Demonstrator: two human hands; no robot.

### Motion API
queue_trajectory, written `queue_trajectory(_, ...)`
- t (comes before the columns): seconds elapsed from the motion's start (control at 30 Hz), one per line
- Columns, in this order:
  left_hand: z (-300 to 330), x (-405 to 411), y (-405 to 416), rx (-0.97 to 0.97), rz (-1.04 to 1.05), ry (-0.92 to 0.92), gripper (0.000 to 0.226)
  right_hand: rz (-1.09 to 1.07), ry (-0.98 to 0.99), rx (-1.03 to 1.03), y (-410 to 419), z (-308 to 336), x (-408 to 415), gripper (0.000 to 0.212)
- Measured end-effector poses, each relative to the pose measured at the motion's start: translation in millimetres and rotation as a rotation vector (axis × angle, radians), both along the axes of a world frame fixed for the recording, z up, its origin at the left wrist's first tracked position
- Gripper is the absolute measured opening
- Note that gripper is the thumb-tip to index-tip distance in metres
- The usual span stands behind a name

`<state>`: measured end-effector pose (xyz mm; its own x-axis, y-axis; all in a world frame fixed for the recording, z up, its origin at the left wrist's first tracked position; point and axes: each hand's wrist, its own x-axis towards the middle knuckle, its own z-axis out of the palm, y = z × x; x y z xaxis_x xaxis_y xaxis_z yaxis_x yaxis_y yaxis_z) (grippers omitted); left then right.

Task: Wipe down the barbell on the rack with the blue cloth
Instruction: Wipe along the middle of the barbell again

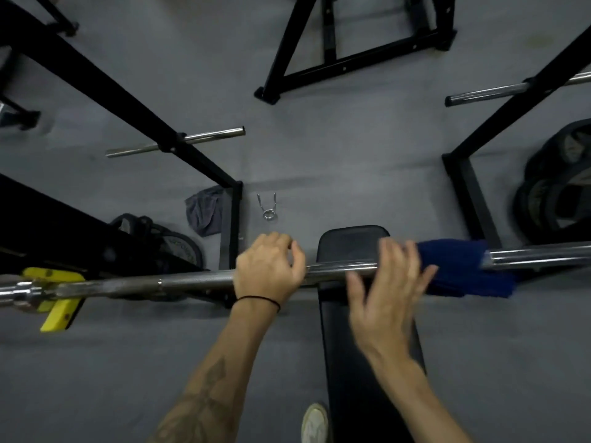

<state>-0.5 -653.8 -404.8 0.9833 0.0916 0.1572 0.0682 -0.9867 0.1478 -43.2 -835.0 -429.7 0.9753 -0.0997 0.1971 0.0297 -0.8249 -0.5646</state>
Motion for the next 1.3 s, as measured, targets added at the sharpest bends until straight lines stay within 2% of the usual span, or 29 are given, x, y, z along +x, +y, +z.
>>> queue_trajectory(0.1, 0.0, -1.4, 1.5, -0.033, -0.025, 0.005, 0.030, 0.308, -0.014, -0.116, 53.1, -3.5, -28.0, 0.072)
queue_trajectory(0.2, 1.7, -1.7, 4.5, -0.065, -0.059, -0.042, 0.031, 0.460, -0.088, -0.301, 33.7, -2.9, -22.6, 0.068)
queue_trajectory(0.27, 0.2, -6.8, 9.6, -0.081, -0.103, -0.079, 0.031, 0.366, -0.087, -0.340, -6.5, -4.2, -16.8, 0.068)
queue_trajectory(0.37, -9.1, -17.8, 13.7, -0.065, -0.162, -0.109, 0.033, 0.076, -0.065, -0.320, -55.6, -5.7, -12.1, 0.071)
queue_trajectory(0.5, -14.1, -18.6, 7.9, -0.035, -0.107, -0.110, 0.033, -0.173, -0.010, -0.066, -16.6, -4.7, -6.2, 0.075)
queue_trajectory(0.53, -15.2, -18.9, 7.8, -0.027, -0.097, -0.111, 0.033, -0.163, -0.026, -0.032, 4.7, -1.0, -8.8, 0.074)
queue_trajectory(0.63, -14.8, -23.5, 8.8, -0.040, -0.119, -0.146, 0.035, 0.216, -0.049, -0.079, 56.4, 0.9, -35.8, 0.069)
queue_trajectory(0.7, -12.6, -23.2, 8.7, -0.042, -0.112, -0.166, 0.035, 0.437, -0.105, -0.204, 49.9, 2.5, -38.6, 0.068)
queue_trajectory(0.73, -12.2, -22.3, 9.4, -0.048, -0.105, -0.170, 0.034, 0.473, -0.141, -0.276, 31.6, -0.3, -30.1, 0.067)
queue_trajectory(0.8, -10.9, -33.6, 12.4, -0.081, -0.099, -0.194, 0.031, 0.381, -0.152, -0.332, -18.4, -5.5, -13.7, 0.065)
queue_trajectory(0.9, -12.6, -59.2, 28.2, -0.068, -0.085, -0.272, 0.025, 0.106, -0.134, -0.301, -75.9, -6.3, 1.0, 0.061)
queue_trajectory(1.03, -15.8, -58.8, 46.0, 0.053, -0.032, -0.242, 0.037, -0.134, -0.102, -0.041, -22.5, -9.0, -2.3, 0.061)
queue_trajectory(1.1, -13.6, -49.8, 49.5, 0.130, -0.013, -0.195, 0.044, -0.022, -0.136, -0.024, 25.9, -8.0, -11.0, 0.064)
queue_trajectory(1.2, -10.9, -42.5, 54.0, 0.195, -0.076, -0.168, 0.048, 0.367, -0.165, -0.148, 80.5, -9.9, -28.4, 0.069)
queue_trajectory(1.3, -4.8, -34.7, 58.3, 0.177, -0.121, -0.127, 0.053, 0.525, -0.206, -0.292, 69.0, -7.5, -16.3, 0.066)
